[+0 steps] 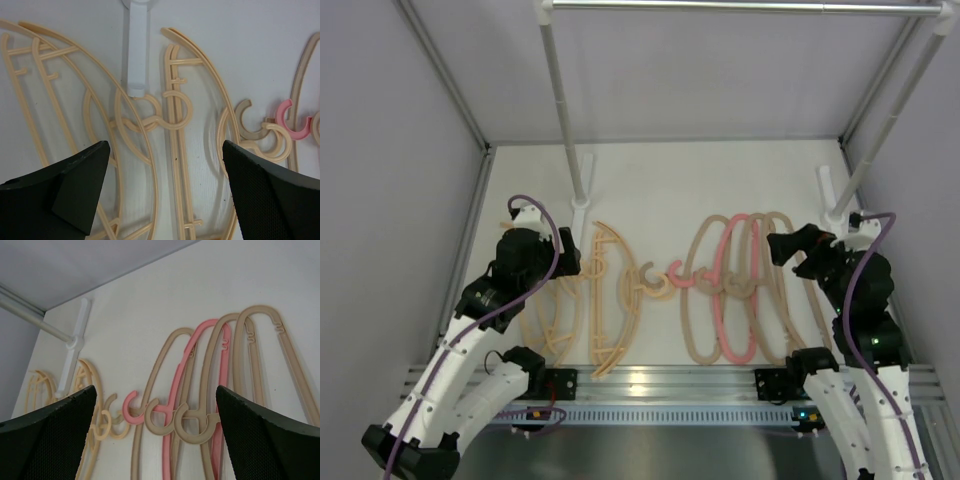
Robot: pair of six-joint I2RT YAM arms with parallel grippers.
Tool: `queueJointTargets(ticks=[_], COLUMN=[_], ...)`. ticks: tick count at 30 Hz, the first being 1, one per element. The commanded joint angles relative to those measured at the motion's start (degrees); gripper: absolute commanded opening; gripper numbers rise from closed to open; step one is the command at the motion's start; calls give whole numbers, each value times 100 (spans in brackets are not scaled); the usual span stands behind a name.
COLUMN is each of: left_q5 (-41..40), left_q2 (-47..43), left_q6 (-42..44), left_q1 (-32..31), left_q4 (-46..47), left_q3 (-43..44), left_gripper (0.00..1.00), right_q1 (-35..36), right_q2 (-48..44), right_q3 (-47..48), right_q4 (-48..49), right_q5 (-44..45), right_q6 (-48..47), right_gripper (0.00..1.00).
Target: Organize the hangers
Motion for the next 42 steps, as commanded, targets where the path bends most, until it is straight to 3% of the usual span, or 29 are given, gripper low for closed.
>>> queueJointTargets(ticks=[1, 15, 20, 23, 28, 36, 42], left_q5=[46, 55, 89, 133, 151, 160, 344], left_q2=[-51, -122, -166, -140, -174, -280, -236], left_q6=[34, 34, 34, 34, 43, 25, 60], left_q1=[35, 35, 35, 35, 35, 35, 27], left_q4=[263, 263, 272, 272, 263, 263, 272], left_q3=[43, 34, 34, 43, 43, 34, 52], left_gripper=[98, 98, 98, 98, 98, 98, 98], right_q1=[-42, -33, 221, 843, 1882, 1787, 1488], right_q2=[198, 937, 1191, 1550, 2061, 2263, 2580], right_q3=[10, -315, -737, -825, -781, -887, -1018], right_q4=[-179, -636, -557, -452, -785, -812, -390], right_q5=[40, 24, 339, 760, 2438, 3187, 2836], right_q6=[-124, -125, 130, 455, 1070, 1642, 1625], right_gripper=[100, 100, 88, 81, 78, 76, 61])
